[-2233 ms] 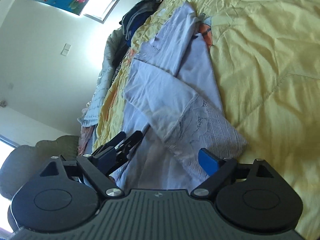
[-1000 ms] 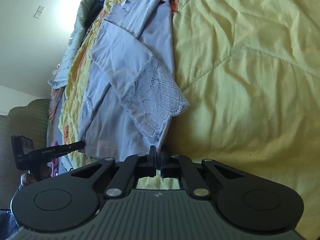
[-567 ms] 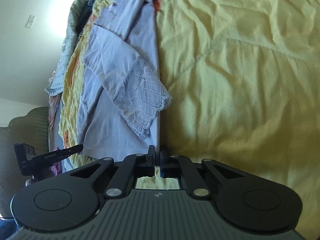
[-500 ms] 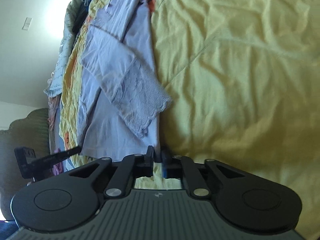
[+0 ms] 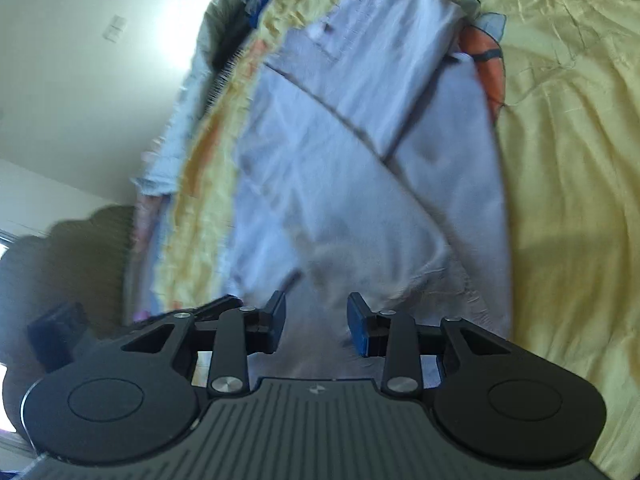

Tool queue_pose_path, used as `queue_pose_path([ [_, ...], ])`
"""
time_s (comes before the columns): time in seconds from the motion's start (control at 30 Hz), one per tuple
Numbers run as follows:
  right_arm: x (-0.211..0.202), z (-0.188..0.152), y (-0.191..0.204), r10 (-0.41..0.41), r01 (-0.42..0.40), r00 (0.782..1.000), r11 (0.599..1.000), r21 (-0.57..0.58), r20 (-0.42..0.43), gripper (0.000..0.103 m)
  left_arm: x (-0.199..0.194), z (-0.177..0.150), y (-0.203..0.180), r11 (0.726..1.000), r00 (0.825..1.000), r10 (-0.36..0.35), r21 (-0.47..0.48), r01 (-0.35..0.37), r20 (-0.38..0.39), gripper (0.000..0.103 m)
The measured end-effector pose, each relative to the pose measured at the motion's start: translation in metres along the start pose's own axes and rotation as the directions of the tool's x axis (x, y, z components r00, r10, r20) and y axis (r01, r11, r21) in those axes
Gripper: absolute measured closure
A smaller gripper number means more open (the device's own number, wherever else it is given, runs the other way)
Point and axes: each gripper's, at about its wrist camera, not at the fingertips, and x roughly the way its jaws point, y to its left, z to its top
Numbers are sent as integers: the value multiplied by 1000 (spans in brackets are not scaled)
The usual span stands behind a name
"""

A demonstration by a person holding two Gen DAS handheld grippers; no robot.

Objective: Fold small clothes

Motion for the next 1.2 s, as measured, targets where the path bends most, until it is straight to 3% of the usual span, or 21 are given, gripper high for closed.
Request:
queue_pose_path([
  [0.1,1,-8,-15,-49,49,999,999,7,13,102,4,-12,9,999,999,-23,-30,24,28,96],
  [0.23,-4,-18,-29,-20,18,999,998,68,29,101,4,-11,16,996,999,-46,-73,47,23,96],
  [0.27,-5,-20,-27,-24,22,999,997,70,29,96,3,-10,14,997,999,-31,-72,32,17,96],
  [0.3,-10,-23,-24,-21,19,999,997,72,27,78,-2,-10,13,997,1000,-9,-75,10,7,96],
  [0.33,-19,-26,-21,-15,12,999,997,71,28,69,-9,-11,14,996,1000,3,-86,-2,5,96],
  [0.4,-48,-39,-21,13,-17,997,998,53,77,34,-29,-20,23,991,999,-25,-128,29,39,96],
  [0.47,-73,-50,-28,37,-45,993,997,67,116,36,-45,-34,39,980,998,-29,-194,41,64,92],
  [0.53,-93,-60,-46,48,-64,992,988,140,117,35,-49,-47,58,964,999,-17,-264,27,40,74],
  [0.57,-100,-65,-55,48,-68,992,982,174,119,36,-49,-54,69,951,1000,-2,-309,8,21,70],
  [0.63,-105,-68,-70,28,-51,995,972,231,100,36,-47,-64,88,917,1000,3,-400,-4,-3,67],
  [0.67,-105,-70,-76,17,-39,996,966,255,89,37,-47,-66,96,897,999,-32,-440,34,11,65],
  [0.73,-101,-73,-85,48,-67,996,954,293,71,37,-45,-66,108,848,990,-135,-513,130,29,40],
  [0.77,-98,-73,-87,71,-88,995,947,308,66,37,-41,-65,112,815,979,-200,-547,190,42,35],
  [0.8,-95,-73,-89,91,-107,994,941,321,62,37,-36,-64,117,772,962,-266,-586,247,54,34],
  [0.87,-82,-70,-87,128,-136,991,933,335,46,37,-24,-67,129,659,925,-373,-680,321,75,34],
  [0.97,-69,-67,-89,186,-182,982,909,375,26,37,-14,-78,148,502,886,-444,-782,369,134,34],
  [1.03,-62,-66,-88,217,-209,976,893,398,26,41,-10,-86,157,424,867,-469,-819,387,166,34],
  [1.1,-57,-64,-86,228,-218,973,884,414,26,44,-9,-88,158,404,862,-475,-826,392,177,35],
  [1.2,-50,-61,-85,245,-232,969,870,435,26,47,-9,-82,149,446,864,-478,-803,395,160,35],
])
